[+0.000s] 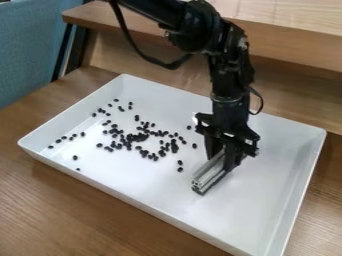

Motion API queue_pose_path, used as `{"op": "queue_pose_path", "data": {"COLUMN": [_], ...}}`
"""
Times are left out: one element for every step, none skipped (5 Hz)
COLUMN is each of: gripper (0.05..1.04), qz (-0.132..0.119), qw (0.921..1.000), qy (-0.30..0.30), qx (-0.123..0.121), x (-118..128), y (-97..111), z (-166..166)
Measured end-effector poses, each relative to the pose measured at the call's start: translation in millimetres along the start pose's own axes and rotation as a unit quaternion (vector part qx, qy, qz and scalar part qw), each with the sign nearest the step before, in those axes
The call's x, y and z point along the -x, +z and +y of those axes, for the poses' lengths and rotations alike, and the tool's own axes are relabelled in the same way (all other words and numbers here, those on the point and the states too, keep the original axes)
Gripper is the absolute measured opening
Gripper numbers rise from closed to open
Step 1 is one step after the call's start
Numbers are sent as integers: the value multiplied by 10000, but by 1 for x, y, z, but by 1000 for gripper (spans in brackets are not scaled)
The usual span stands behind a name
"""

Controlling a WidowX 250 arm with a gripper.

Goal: Sweep into pile

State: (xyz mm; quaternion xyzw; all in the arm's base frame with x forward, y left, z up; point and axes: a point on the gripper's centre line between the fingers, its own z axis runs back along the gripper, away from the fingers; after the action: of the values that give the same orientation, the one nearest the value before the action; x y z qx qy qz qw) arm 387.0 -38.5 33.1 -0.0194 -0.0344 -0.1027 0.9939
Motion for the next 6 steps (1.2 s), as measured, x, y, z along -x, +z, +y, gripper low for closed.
{"op": "queue_pose_path", "data": {"gripper": [393,393,393,393,393,393], "qz": [-54,-128,-179,-179,-164,-129], "qw": [10000,9998,9996,9994,9991,9985], "qy": [-34,22,148,279,387,518], "qx": [73,168,143,124,32,-82], "x": [3,6,8,10,16,26], "y": [-3,-4,-4,-3,-1,0], "z": [11,28,45,59,77,95]}}
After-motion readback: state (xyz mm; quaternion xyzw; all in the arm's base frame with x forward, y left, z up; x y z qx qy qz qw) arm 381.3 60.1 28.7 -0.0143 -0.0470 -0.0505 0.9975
